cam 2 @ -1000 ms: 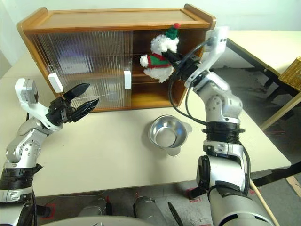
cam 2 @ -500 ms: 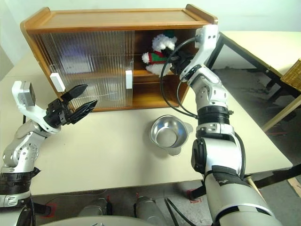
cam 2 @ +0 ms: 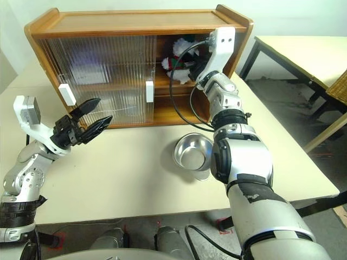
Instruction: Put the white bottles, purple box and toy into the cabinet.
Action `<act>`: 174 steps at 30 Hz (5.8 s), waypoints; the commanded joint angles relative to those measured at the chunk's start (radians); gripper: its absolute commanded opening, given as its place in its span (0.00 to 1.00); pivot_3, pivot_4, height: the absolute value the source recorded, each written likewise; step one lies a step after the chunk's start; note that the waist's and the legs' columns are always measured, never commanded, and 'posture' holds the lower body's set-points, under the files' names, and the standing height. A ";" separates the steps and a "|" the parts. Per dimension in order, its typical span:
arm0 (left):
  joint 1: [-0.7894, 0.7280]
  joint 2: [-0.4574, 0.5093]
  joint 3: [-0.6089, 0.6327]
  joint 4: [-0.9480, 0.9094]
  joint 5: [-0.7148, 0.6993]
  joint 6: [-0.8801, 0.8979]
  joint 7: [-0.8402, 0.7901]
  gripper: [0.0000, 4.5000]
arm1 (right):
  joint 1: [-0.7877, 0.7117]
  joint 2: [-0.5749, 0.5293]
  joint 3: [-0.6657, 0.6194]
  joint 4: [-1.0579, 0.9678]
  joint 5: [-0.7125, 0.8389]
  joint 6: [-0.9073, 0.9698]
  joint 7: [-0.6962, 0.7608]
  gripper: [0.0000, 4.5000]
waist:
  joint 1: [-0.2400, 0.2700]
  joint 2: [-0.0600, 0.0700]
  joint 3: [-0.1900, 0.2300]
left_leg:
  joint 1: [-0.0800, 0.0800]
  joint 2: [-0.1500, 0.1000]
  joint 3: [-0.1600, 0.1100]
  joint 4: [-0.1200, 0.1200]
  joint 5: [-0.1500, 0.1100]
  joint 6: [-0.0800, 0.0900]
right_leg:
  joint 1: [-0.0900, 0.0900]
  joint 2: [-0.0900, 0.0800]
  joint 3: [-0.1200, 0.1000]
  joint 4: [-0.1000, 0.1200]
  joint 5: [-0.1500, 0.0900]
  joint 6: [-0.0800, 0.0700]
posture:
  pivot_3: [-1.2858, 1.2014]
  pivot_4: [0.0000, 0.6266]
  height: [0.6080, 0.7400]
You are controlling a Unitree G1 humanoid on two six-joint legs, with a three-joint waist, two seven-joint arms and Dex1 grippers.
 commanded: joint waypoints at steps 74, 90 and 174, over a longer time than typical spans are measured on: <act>-0.004 0.014 -0.016 0.016 -0.008 0.023 -0.052 1.00 | 1.305 -0.209 -0.479 -1.116 1.302 1.530 -0.290 1.00 | -0.025 -0.005 0.004 | 0.002 0.004 0.010 -0.007 -0.006 -0.006 | 0.001 0.001 0.006 -0.004 -0.024 0.020 | 0.44 0.11 1.00; -0.008 0.034 -0.009 0.010 -0.010 0.030 -0.047 1.00 | 1.338 -0.230 -0.304 -1.075 1.407 1.569 -0.257 1.00 | -0.016 -0.005 0.004 | 0.003 0.004 0.010 -0.010 -0.008 -0.006 | 0.001 0.001 0.006 -0.004 -0.025 0.023 | 0.45 0.10 1.00; 0.101 0.087 0.043 -0.154 -0.015 0.040 0.056 1.00 | 0.572 0.130 -0.283 -0.491 1.124 0.958 -0.313 0.01 | 0.029 -0.004 0.000 | 0.003 0.014 0.007 0.002 -0.007 -0.005 | 0.001 0.013 0.003 0.000 -0.003 0.002 | 0.52 0.07 1.00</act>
